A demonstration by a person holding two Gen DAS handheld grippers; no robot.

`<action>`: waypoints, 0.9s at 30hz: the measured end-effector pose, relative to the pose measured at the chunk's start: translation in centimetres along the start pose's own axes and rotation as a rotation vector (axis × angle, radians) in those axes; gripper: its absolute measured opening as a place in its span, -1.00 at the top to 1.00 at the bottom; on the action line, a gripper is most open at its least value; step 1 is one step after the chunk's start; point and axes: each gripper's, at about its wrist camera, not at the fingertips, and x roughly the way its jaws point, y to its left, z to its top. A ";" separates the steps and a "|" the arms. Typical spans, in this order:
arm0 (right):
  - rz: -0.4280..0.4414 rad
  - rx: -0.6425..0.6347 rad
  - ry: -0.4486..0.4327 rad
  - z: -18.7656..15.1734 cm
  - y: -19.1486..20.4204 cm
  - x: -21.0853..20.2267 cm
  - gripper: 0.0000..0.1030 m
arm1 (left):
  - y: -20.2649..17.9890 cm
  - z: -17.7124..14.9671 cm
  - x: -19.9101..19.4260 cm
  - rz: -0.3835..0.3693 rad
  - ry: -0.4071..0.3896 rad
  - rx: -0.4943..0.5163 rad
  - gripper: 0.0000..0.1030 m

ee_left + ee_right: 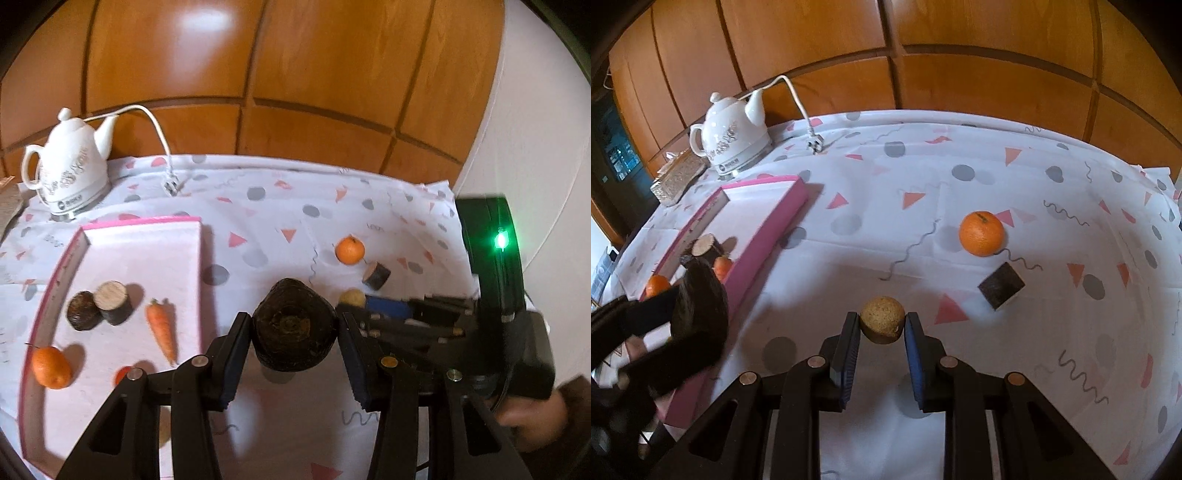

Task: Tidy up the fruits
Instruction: 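Carry the dark fruit toward the tray with the left tool while the right tool grasps the beige fruit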

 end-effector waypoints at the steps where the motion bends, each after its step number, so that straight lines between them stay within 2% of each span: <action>1: 0.000 -0.007 -0.004 0.0 0.5 -0.1 0.53 | 0.2 0.1 -0.2 0.006 -0.006 -0.002 0.06; 10: 0.028 -0.043 -0.031 0.0 3.8 -0.7 0.53 | 4.9 0.0 -3.2 0.036 -0.047 -0.109 0.06; 15: 0.058 -0.052 -0.030 0.0 5.2 -0.6 0.53 | 8.6 -0.3 -5.1 0.091 -0.074 -0.177 0.06; 20: 0.109 -0.074 -0.032 0.1 7.0 -0.9 0.53 | 12.5 -1.3 -6.5 0.177 -0.085 -0.251 0.06; 27: 0.207 -0.137 -0.030 0.2 10.6 -1.2 0.53 | 13.9 -3.5 -6.6 0.254 -0.043 -0.235 0.06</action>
